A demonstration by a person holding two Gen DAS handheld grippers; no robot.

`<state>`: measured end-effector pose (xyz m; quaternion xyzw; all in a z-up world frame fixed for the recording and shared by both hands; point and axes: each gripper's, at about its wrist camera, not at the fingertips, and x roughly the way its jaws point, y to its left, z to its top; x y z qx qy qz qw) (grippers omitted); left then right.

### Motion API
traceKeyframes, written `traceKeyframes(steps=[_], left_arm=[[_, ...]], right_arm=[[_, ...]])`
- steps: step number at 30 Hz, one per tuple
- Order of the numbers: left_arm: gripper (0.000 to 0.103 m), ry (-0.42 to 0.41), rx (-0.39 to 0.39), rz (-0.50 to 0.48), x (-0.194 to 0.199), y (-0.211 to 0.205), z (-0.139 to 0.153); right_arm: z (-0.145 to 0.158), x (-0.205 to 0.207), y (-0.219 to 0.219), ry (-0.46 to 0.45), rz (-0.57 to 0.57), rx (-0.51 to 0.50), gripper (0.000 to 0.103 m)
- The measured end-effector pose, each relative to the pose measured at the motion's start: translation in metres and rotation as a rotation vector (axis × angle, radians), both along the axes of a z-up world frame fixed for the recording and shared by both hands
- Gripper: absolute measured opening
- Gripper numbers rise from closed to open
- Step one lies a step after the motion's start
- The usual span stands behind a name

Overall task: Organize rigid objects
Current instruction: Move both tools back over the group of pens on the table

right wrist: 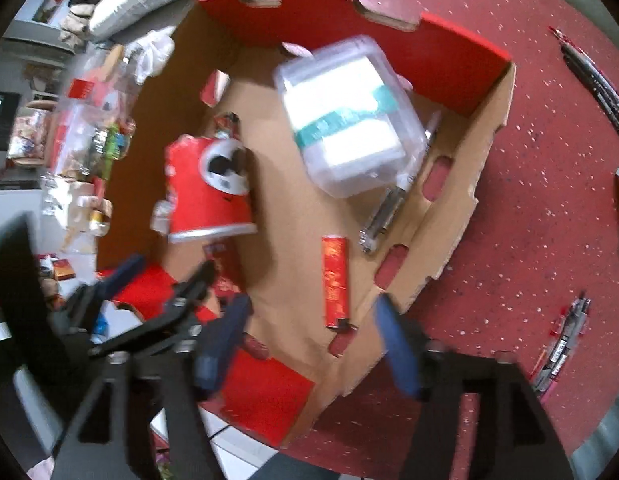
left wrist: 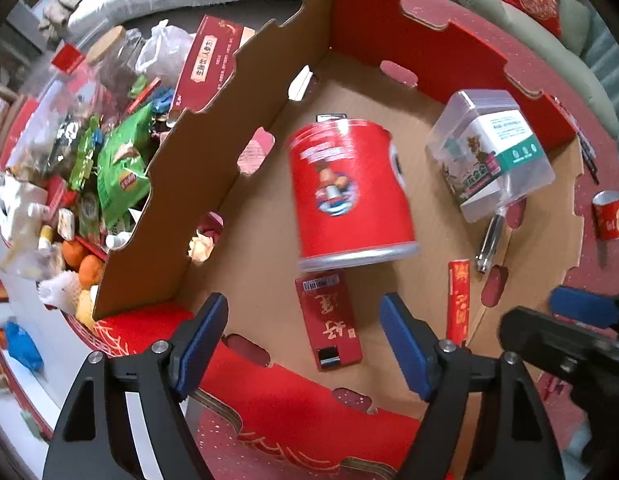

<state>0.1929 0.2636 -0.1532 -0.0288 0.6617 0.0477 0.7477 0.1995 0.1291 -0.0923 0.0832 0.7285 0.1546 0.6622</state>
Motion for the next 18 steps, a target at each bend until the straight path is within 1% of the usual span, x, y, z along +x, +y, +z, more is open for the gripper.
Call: traceKeyframes(steps=[1, 2, 3, 4, 6, 9, 11, 12, 13, 15, 16, 18], left_arm=[[0.090, -0.012, -0.004, 0.006, -0.001, 0.002, 0.002], [0.103, -0.027, -0.004, 0.014, -0.002, 0.005, 0.006], [0.103, -0.038, -0.007, 0.017, -0.003, 0.006, 0.010], [0.103, -0.051, -0.013, 0.018, -0.005, 0.007, 0.015], [0.103, -0.069, -0.018, 0.013, -0.009, 0.006, 0.023], [0.103, -0.072, -0.072, -0.020, -0.015, 0.000, 0.034], [0.103, -0.087, -0.120, -0.061, -0.022, -0.012, 0.045], [0.103, -0.093, -0.138, -0.085, -0.026, -0.020, 0.050], [0.103, -0.103, -0.159, -0.117, -0.032, -0.031, 0.057], [0.103, -0.116, -0.203, -0.196, -0.043, -0.061, 0.069], [0.103, -0.117, -0.233, -0.255, -0.050, -0.084, 0.076], [0.103, -0.114, -0.267, -0.319, -0.058, -0.113, 0.082]], right_arm=[[0.003, 0.000, 0.000, -0.007, -0.002, -0.006, 0.087], [0.007, 0.000, 0.000, -0.015, -0.002, -0.034, 0.092], [0.011, 0.000, -0.001, -0.023, -0.005, -0.048, 0.092], [0.016, 0.000, -0.004, -0.034, -0.014, -0.040, 0.092], [0.027, -0.003, -0.017, -0.050, -0.051, 0.002, 0.092], [0.045, -0.010, -0.042, -0.082, -0.107, 0.004, 0.092], [0.050, -0.018, -0.066, -0.092, -0.155, -0.003, 0.093], [0.049, -0.027, -0.084, -0.089, -0.191, -0.018, 0.094], [0.046, -0.034, -0.101, -0.077, -0.225, -0.031, 0.102], [0.033, -0.055, -0.147, -0.030, -0.325, -0.065, 0.103], [0.027, -0.063, -0.161, -0.010, -0.355, -0.077, 0.103], [0.011, -0.086, -0.200, 0.048, -0.443, -0.119, 0.103]])
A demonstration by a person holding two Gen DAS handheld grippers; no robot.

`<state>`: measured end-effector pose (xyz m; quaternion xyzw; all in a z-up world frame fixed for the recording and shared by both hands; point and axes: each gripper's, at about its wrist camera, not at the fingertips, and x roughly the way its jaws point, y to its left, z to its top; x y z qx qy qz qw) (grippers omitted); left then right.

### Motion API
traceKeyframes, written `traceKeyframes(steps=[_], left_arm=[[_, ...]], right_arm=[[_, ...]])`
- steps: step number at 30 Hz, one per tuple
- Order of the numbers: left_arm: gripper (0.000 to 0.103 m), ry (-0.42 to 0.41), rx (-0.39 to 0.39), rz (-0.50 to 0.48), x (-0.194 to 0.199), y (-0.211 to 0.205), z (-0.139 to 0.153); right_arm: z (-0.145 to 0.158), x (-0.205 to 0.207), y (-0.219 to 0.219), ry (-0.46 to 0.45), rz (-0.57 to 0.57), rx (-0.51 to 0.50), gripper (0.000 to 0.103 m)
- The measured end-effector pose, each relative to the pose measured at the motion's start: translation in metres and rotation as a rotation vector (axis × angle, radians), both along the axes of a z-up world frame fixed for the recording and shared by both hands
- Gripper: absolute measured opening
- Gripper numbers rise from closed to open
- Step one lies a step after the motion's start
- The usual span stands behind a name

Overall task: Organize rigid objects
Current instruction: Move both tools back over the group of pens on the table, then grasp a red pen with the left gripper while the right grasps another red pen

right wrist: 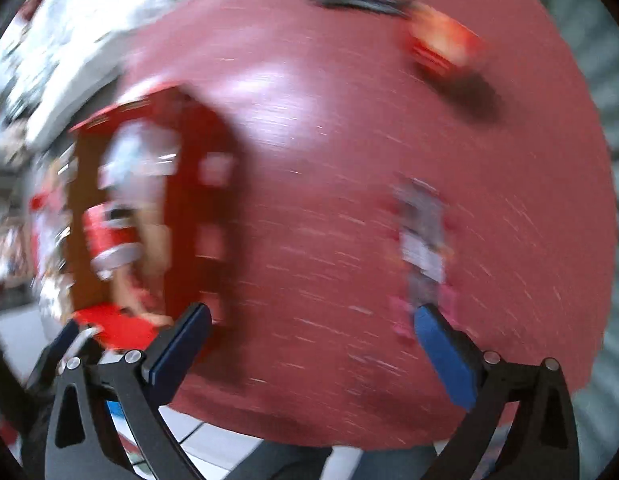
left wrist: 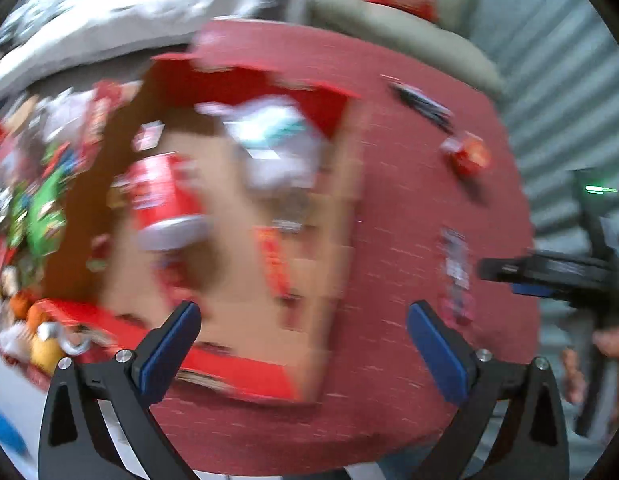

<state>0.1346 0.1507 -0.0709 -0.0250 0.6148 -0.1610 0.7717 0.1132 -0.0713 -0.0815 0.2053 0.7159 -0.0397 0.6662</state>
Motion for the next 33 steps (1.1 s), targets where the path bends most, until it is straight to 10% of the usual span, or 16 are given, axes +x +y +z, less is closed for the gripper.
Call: traceKeyframes(steps=[12, 33], left_arm=[[0.103, 0.127, 0.137, -0.075, 0.005, -0.163, -0.090], [0.103, 0.104, 0.273, -0.012, 0.020, -0.179, -0.152]], right_arm=[[-0.053, -0.080, -0.117, 0.147, -0.191, -0.017, 0.103], [-0.083, -0.073, -0.145, 0.105, -0.044, 0.000, 0.103]])
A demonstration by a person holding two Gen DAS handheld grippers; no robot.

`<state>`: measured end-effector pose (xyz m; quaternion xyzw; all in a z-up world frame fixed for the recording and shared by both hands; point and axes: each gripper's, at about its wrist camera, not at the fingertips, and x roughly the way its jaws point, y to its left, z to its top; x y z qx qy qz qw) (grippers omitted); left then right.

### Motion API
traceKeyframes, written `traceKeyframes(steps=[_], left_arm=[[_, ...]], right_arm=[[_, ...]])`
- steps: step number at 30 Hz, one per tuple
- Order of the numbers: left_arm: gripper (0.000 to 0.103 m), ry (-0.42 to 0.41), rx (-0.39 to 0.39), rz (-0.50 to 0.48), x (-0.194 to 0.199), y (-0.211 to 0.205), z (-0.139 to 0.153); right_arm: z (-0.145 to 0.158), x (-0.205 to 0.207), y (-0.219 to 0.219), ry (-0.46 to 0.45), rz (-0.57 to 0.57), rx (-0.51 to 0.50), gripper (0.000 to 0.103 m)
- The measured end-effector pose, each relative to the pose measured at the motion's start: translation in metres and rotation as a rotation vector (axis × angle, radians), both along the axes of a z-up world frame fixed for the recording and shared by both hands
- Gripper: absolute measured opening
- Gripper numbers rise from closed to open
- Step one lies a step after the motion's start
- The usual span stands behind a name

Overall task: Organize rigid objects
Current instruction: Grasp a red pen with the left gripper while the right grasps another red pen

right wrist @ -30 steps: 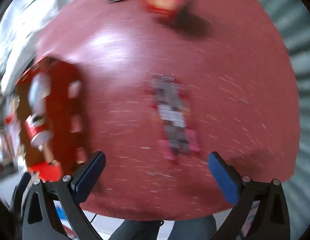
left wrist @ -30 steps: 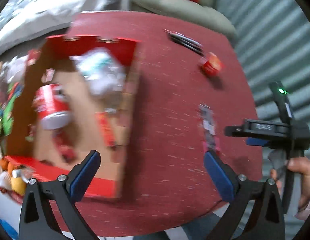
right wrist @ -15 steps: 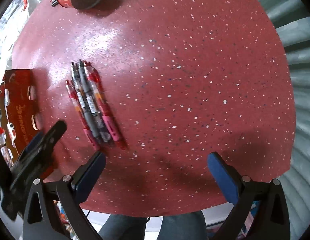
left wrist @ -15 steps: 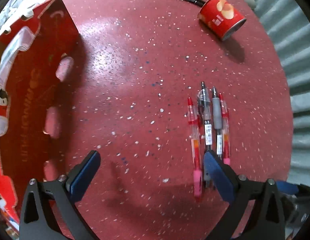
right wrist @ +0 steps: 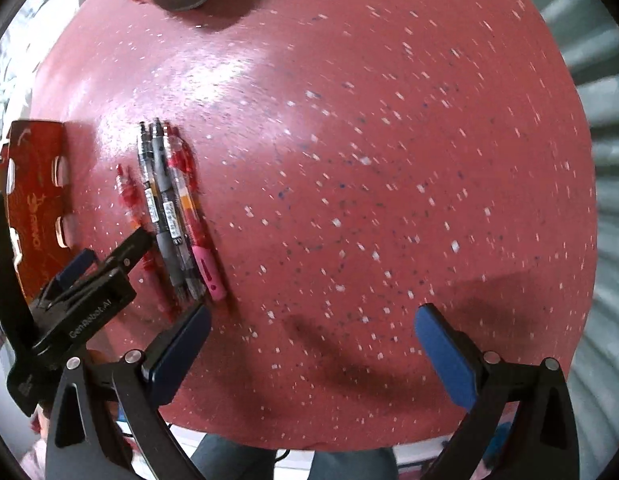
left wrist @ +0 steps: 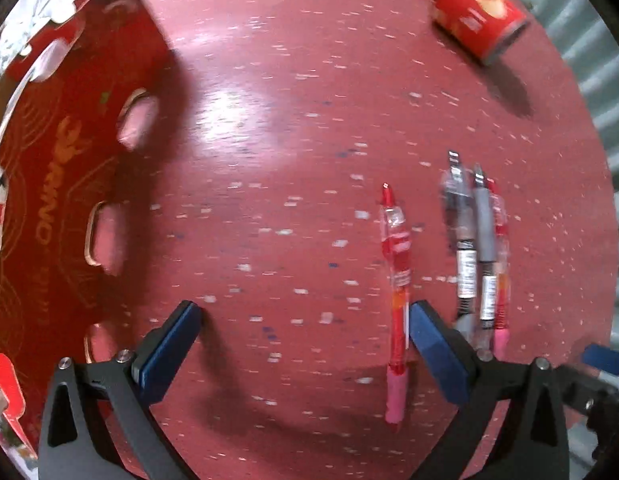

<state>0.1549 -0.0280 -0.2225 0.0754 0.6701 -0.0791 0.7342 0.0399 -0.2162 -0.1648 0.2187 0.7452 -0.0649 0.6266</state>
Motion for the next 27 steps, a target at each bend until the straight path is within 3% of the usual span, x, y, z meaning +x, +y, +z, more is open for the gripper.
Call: traceKeyframes(steps=[5, 12, 27], left_arm=[[0.103, -0.008, 0.000, 0.001, 0.003, 0.005, -0.001], [0.103, -0.026, -0.006, 0.000, -0.011, 0.012, 0.003], [0.103, -0.040, -0.010, 0.012, -0.014, 0.028, 0.007]], right_arm=[[-0.003, 0.026, 0.017, -0.066, 0.095, -0.105, 0.103], [-0.015, 0.050, 0.036, -0.084, 0.165, -0.114, 0.103], [-0.019, 0.064, 0.046, -0.081, 0.206, -0.179, 0.103]])
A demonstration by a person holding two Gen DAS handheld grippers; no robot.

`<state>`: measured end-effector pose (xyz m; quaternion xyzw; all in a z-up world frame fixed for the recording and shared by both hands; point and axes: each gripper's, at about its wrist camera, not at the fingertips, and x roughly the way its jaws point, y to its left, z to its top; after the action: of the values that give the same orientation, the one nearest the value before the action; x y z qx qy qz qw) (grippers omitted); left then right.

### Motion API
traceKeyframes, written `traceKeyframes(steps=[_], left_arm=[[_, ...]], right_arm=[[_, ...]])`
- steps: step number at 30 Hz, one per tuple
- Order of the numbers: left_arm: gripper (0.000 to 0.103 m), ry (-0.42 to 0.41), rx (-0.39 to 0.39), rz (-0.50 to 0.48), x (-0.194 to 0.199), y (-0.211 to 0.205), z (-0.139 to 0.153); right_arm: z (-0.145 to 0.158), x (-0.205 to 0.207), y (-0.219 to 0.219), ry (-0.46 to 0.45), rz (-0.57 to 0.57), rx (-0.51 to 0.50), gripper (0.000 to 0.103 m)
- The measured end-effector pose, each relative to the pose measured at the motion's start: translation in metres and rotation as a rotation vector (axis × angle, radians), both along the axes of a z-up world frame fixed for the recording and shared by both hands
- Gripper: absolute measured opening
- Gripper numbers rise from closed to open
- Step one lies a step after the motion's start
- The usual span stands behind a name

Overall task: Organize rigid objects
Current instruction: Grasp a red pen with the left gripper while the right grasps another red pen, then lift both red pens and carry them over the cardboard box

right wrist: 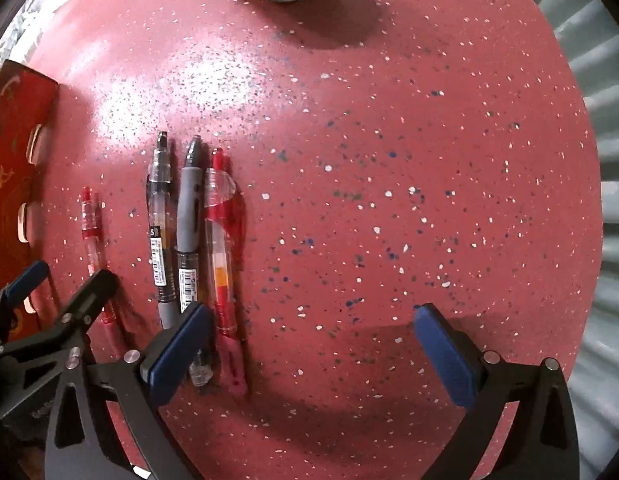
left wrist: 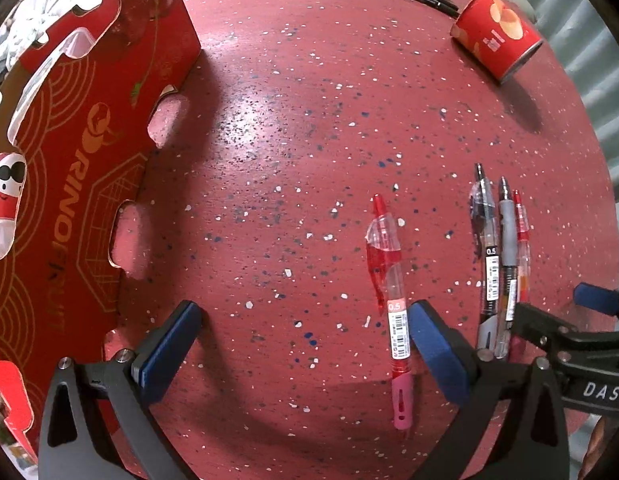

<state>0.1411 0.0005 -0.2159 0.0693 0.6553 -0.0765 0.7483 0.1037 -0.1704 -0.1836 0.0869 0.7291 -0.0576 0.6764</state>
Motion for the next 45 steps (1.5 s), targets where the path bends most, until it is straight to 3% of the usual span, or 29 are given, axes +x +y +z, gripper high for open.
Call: traceKeyframes(steps=[3, 6, 11, 16, 18, 21, 23, 26, 28, 29, 31, 32, 33, 38, 45], left_arm=[[0.103, 0.005, 0.001, 0.013, -0.001, 0.001, 0.000], [0.103, 0.005, 0.000, 0.033, 0.001, 0.000, -0.001], [0.103, 0.014, 0.001, 0.095, 0.000, -0.003, -0.003], [0.103, 0.026, 0.003, 0.136, -0.001, -0.003, -0.004], [0.103, 0.037, 0.002, 0.141, -0.001, -0.003, -0.005], [0.103, 0.040, 0.002, 0.145, -0.001, -0.007, -0.005], [0.103, 0.043, 0.005, 0.130, -0.001, -0.020, -0.003], [0.101, 0.064, 0.011, 0.109, -0.006, -0.037, -0.004], [0.093, 0.066, 0.008, 0.101, -0.009, -0.043, -0.001], [0.084, 0.067, 0.010, 0.091, -0.010, -0.047, 0.002], [0.055, 0.066, 0.001, 0.076, -0.012, -0.054, 0.008], [0.023, 0.067, 0.001, 0.056, -0.014, -0.057, 0.011], [0.010, 0.079, -0.011, 0.042, -0.015, -0.058, 0.012], [0.010, 0.147, -0.075, 0.051, -0.016, -0.047, 0.012], [0.010, 0.093, -0.072, -0.068, -0.027, -0.047, 0.035]], right_arm=[[0.001, 0.002, 0.002, 0.009, 0.001, -0.079, 0.103], [0.001, -0.002, -0.008, 0.004, -0.041, -0.041, 0.099], [0.014, 0.011, 0.013, -0.036, 0.107, -0.050, 0.085], [0.020, 0.016, 0.023, -0.038, 0.114, -0.048, 0.079], [0.026, 0.011, 0.026, -0.046, 0.124, -0.044, 0.072], [0.030, -0.002, 0.040, -0.058, 0.182, -0.039, 0.044], [0.032, 0.000, 0.053, -0.052, 0.220, -0.029, 0.012], [0.035, 0.000, 0.053, -0.026, 0.199, 0.006, 0.011], [0.042, -0.002, 0.044, -0.035, 0.169, 0.021, 0.011], [0.045, -0.004, 0.040, -0.039, 0.160, 0.026, 0.011], [0.054, -0.006, 0.031, -0.055, 0.140, 0.036, 0.011], [0.060, -0.006, 0.029, -0.063, 0.134, 0.038, 0.011], [0.064, -0.007, 0.027, -0.070, 0.128, 0.039, 0.011], [0.083, -0.013, 0.008, -0.088, 0.104, 0.052, 0.011], [0.096, -0.029, -0.011, -0.083, 0.053, 0.090, 0.011]])
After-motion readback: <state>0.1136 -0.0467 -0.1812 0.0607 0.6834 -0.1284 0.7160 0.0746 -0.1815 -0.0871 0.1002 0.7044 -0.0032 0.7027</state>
